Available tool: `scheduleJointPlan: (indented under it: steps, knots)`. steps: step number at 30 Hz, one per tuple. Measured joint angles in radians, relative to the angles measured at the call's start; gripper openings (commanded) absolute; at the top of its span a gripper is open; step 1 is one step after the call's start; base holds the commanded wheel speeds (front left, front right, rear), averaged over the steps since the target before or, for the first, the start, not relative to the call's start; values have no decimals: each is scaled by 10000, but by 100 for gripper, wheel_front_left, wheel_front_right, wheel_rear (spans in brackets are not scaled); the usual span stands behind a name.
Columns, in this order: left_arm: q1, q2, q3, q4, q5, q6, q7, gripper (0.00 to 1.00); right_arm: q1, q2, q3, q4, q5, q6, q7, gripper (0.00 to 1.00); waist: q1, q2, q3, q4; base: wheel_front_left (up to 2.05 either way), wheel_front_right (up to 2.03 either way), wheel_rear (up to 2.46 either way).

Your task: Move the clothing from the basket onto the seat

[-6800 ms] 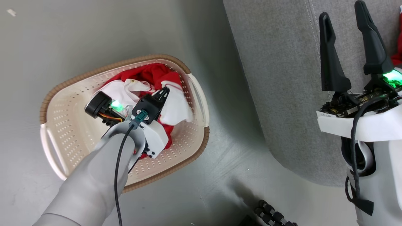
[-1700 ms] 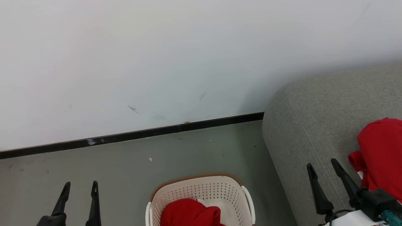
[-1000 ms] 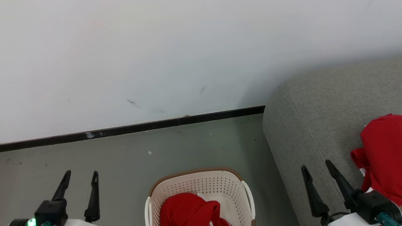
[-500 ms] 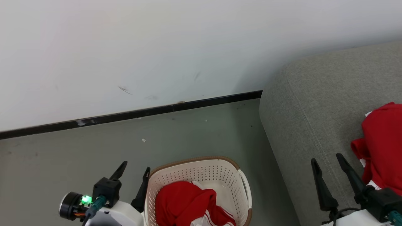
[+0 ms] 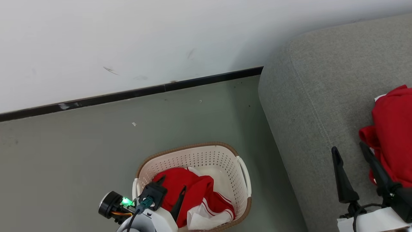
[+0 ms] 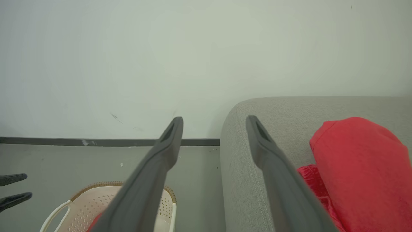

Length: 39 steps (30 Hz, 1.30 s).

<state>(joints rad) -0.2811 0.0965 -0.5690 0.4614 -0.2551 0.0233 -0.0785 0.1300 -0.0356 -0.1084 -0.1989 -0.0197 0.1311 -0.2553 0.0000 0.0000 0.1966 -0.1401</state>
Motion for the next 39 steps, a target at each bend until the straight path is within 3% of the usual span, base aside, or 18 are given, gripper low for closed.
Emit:
scheduleJointPlan:
  steps: [9,39]
  knots:
    - [-881,-182,-288,1118,217,-174,25,100,-358,4,35,-403,167,0,0,100,0,0,909,-313,0,0,0]
    - [-3542,-343,-594,3492,938,-155,-464,100,-2638,0,825,-934,1166,0,0,100,0,0,4336,-1713,0,0,0]
